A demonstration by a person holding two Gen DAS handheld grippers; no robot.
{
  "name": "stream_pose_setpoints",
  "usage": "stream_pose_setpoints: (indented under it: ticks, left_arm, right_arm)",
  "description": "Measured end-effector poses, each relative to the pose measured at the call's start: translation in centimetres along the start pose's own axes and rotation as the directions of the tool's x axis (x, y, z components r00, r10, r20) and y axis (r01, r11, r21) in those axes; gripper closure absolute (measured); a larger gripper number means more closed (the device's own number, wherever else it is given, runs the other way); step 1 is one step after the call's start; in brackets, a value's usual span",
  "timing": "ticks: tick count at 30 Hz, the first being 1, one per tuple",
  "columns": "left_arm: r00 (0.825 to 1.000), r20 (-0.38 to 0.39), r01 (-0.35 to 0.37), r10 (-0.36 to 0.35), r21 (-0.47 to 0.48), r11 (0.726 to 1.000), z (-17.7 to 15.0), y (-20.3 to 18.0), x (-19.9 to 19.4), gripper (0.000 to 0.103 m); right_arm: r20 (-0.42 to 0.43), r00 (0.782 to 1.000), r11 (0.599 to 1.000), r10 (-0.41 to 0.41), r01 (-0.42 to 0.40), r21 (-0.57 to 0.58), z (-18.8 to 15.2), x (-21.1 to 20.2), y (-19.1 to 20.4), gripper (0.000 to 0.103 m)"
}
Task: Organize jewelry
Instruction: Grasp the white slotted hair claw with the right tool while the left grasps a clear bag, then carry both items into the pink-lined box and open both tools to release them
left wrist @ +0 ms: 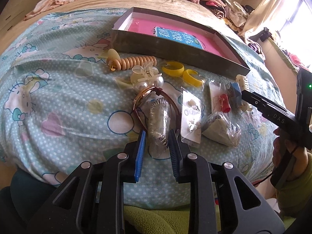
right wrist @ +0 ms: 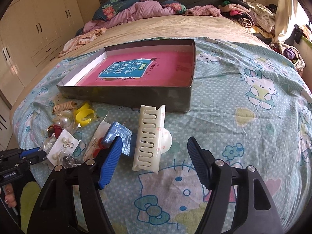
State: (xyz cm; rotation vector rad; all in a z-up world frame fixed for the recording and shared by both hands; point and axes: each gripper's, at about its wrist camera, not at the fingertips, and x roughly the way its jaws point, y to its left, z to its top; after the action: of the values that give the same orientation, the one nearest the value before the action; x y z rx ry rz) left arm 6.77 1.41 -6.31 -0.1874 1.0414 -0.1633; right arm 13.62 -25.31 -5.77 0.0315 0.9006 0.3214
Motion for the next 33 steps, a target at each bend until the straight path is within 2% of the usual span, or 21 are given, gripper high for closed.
stream_pose_setpoints:
  ticks: [6, 15, 20, 22, 24, 29, 33]
  left_arm:
    - [1.0, -0.003, 0.019, -0.019, 0.017, 1.0, 0.3, -0.1, 0.4, 0.088]
    - [0.998, 0.025, 0.049, -0.049, 0.017, 0.999, 0.8, 0.1, -0.6, 0.091]
    - [0.996, 0.051, 0.073, -0.074, 0.015, 0.997, 1.5, 0.3, -1.8, 0.092]
    - [0.995, 0.061, 0.08, -0.081, 0.013, 0.997, 1.9, 0.3, -2.1, 0.092]
    - [0.994, 0.072, 0.084, -0.085, 0.013, 0.996, 2.4, 0.2, -2.4, 0.092]
    - [0.99, 0.108, 0.094, -0.095, 0.012, 0.996, 3.2, 0.1, -3.6, 0.092]
    - [0.987, 0.13, 0.091, -0.092, 0.009, 0.996, 4.0, 0.4, -4.2, 0.092]
  right_arm:
    - [-0.018, 1.0, 0.999, 0.024, -0.023, 0.041, 0.7, 1.3, -1.2, 0.048]
    - [-0.027, 0.997, 0.994, 0.072, -0.07, 0.079, 1.7, 2.5, -2.2, 0.049]
    - [-0.043, 0.998, 0.998, 0.055, -0.053, 0.044, 0.8, 2.0, -2.0, 0.051]
    - [-0.037, 0.998, 0.998, 0.056, -0.055, 0.02, 0.6, 1.8, -1.8, 0.057]
    - [-0.036, 0.995, 0.996, 0.088, -0.088, 0.001, 0.7, 1.9, -1.5, 0.077]
    - [-0.016, 0.992, 0.992, 0.127, -0.127, -0.015, 1.2, 1.1, -1.1, 0.078]
    - [0.038, 0.989, 0.99, 0.141, -0.141, -0.01, 1.6, -0.8, -1.3, 0.078]
